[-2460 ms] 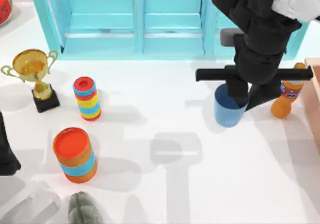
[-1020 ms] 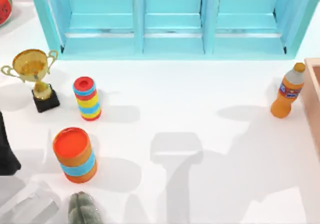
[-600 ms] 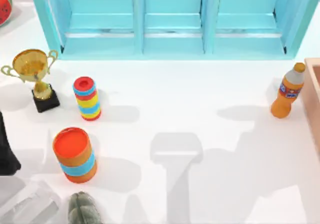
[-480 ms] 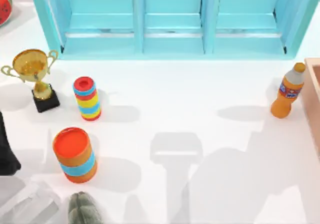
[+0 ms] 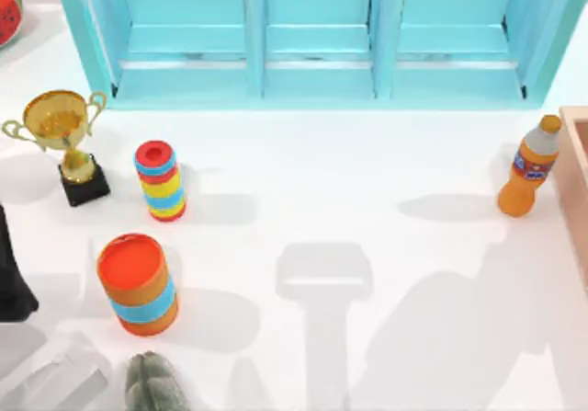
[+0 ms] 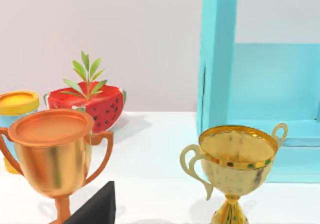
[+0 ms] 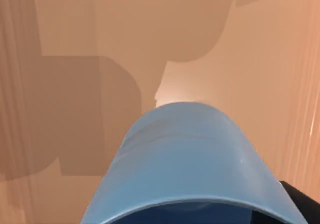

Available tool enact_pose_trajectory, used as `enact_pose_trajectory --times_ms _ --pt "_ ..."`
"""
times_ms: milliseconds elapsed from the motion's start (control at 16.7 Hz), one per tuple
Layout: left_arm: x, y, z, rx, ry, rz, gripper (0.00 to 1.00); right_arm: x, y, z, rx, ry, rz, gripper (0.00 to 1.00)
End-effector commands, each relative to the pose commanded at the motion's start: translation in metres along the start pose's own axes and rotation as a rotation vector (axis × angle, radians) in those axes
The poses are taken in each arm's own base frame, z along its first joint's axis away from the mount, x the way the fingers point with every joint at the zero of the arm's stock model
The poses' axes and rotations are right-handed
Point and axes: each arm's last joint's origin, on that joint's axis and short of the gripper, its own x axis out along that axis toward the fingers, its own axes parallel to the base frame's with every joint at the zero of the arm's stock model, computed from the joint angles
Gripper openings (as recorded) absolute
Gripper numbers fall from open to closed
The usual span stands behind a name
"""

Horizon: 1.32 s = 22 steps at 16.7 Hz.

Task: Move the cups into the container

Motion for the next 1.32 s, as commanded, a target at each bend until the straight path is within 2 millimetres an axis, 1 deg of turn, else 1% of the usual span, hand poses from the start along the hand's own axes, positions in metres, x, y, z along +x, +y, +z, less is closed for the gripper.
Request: enact_pose_trajectory --times_ms 780,840,1320 --pt "0.0 0.0 0.0 0.0 0.0 0.0 1.0 0.0 0.0 0.0 0.0 0.0 0.0 0.98" --pt "0.0 0.0 0.0 0.0 0.0 0.0 1.0 0.0 0.0 0.0 0.0 0.0 0.0 1.0" --pt "0.0 0.0 0.0 0.0 0.0 0.0 1.0 0.0 -0.0006 -0.0002 0.002 0.0 0.0 1.0"
